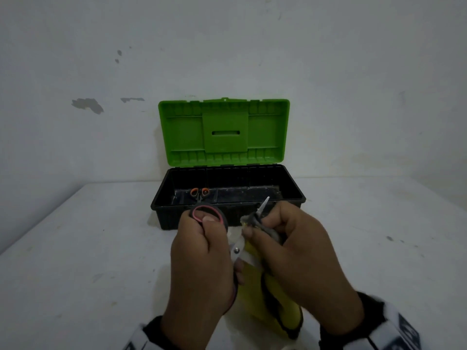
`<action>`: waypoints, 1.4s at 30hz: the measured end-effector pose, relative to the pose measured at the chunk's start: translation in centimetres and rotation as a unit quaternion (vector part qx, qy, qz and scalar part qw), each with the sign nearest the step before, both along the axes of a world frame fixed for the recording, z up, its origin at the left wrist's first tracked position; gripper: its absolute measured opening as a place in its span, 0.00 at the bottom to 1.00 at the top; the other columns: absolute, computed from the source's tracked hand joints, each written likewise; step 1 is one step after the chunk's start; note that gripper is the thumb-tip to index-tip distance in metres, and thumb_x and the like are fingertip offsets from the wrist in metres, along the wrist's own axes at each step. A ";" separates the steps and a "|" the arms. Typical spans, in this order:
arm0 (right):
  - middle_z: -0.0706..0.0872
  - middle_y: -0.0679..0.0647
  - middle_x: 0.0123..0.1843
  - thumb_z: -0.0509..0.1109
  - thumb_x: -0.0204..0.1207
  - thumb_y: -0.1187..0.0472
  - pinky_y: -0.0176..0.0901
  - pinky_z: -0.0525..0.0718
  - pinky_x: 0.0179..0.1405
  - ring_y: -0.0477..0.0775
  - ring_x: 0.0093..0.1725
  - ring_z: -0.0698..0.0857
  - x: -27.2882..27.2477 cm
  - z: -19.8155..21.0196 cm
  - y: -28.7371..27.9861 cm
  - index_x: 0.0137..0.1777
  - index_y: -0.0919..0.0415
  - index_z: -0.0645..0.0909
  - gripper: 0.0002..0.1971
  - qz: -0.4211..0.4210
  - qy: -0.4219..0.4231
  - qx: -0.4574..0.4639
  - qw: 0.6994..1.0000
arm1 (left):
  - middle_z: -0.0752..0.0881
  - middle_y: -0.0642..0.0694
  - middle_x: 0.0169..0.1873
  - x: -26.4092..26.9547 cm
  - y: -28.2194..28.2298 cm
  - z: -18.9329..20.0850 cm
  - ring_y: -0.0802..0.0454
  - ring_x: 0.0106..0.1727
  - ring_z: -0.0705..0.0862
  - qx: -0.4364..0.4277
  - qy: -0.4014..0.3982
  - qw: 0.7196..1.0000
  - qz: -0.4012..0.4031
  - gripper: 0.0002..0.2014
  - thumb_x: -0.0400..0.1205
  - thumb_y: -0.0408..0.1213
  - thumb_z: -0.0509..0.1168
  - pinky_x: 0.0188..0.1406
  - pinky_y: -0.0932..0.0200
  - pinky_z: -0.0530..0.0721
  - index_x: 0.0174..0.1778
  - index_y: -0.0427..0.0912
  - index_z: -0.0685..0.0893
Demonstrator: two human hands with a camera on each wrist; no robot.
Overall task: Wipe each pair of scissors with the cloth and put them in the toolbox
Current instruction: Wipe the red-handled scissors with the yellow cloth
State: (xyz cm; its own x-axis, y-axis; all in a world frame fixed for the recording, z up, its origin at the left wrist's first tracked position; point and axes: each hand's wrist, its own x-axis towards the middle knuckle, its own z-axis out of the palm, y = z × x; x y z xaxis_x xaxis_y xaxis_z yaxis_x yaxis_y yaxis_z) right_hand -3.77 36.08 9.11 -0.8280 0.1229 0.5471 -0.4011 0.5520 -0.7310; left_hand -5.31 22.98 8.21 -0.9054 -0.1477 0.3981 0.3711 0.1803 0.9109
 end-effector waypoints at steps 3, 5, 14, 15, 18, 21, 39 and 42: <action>0.76 0.46 0.24 0.78 0.71 0.55 0.26 0.71 0.22 0.42 0.25 0.76 -0.9 0.2 0.6 0.32 0.53 0.75 0.15 -0.048 0.002 -0.042 0.998 | 0.75 0.24 0.30 0.2 0.1 0.1 0.31 0.20 0.77 0.035 -0.032 0.999 -0.025 0.15 0.87 0.41 0.50 0.13 0.47 0.81 0.40 0.34 0.70; 0.73 0.46 0.24 0.78 0.72 0.56 0.26 0.70 0.22 0.42 0.23 0.74 -0.6 0.2 0.3 0.32 0.54 0.74 0.15 -0.034 0.001 -0.051 0.998 | 0.76 0.29 0.25 0.2 0.0 0.1 0.41 0.14 0.75 0.041 -0.032 0.998 -0.036 0.13 0.87 0.38 0.50 0.11 0.52 0.80 0.40 0.34 0.70; 0.81 0.54 0.27 0.79 0.70 0.51 0.35 0.73 0.23 0.43 0.24 0.75 -2.5 0.8 2.1 0.32 0.56 0.76 0.16 -0.083 0.007 -0.081 0.993 | 0.76 0.31 0.24 0.5 0.1 0.2 0.42 0.13 0.76 0.013 -0.003 0.999 -0.031 0.13 0.87 0.39 0.50 0.10 0.53 0.78 0.39 0.36 0.70; 0.81 0.53 0.26 0.79 0.70 0.51 0.37 0.75 0.24 0.44 0.24 0.76 -2.8 0.9 2.5 0.31 0.56 0.77 0.15 -0.093 0.007 -0.093 0.991 | 0.76 0.30 0.23 0.4 0.0 0.0 0.42 0.13 0.77 0.001 0.001 1.000 -0.023 0.13 0.87 0.39 0.50 0.10 0.52 0.78 0.39 0.37 0.70; 0.84 0.53 0.28 0.78 0.70 0.49 0.40 0.77 0.25 0.45 0.25 0.79 -2.3 1.4 3.5 0.33 0.56 0.80 0.14 -0.104 0.019 -0.117 0.988 | 0.78 0.31 0.24 -0.4 -0.5 -0.4 0.36 0.19 0.79 -0.032 0.026 0.999 0.010 0.15 0.87 0.44 0.49 0.14 0.40 0.81 0.39 0.40 0.71; 0.86 0.47 0.30 0.79 0.69 0.51 0.26 0.74 0.23 0.41 0.27 0.81 -0.6 2.1 2.8 0.34 0.52 0.83 0.09 -0.056 0.034 -0.059 0.996 | 0.80 0.34 0.26 -0.3 -0.6 -0.3 0.37 0.22 0.81 -0.065 0.058 0.996 0.025 0.14 0.84 0.50 0.47 0.16 0.37 0.80 0.42 0.48 0.71; 0.80 0.49 0.27 0.77 0.72 0.53 0.25 0.73 0.24 0.43 0.30 0.79 0.3 0.0 -1.8 0.32 0.56 0.77 0.14 -0.036 -0.012 -0.005 0.999 | 0.78 0.59 0.26 1.3 -0.7 -0.6 0.58 0.29 0.86 -0.162 0.203 0.963 0.071 0.01 0.84 0.52 0.47 0.16 0.62 0.82 0.49 0.66 0.61; 0.81 0.50 0.26 0.78 0.71 0.51 0.30 0.75 0.23 0.48 0.28 0.80 -0.2 0.6 -1.1 0.32 0.56 0.78 0.14 -0.055 -0.012 -0.018 0.998 | 0.81 0.55 0.25 1.5 -0.8 -0.7 0.59 0.23 0.84 -0.175 0.211 0.959 0.065 0.01 0.85 0.53 0.46 0.16 0.59 0.81 0.49 0.67 0.61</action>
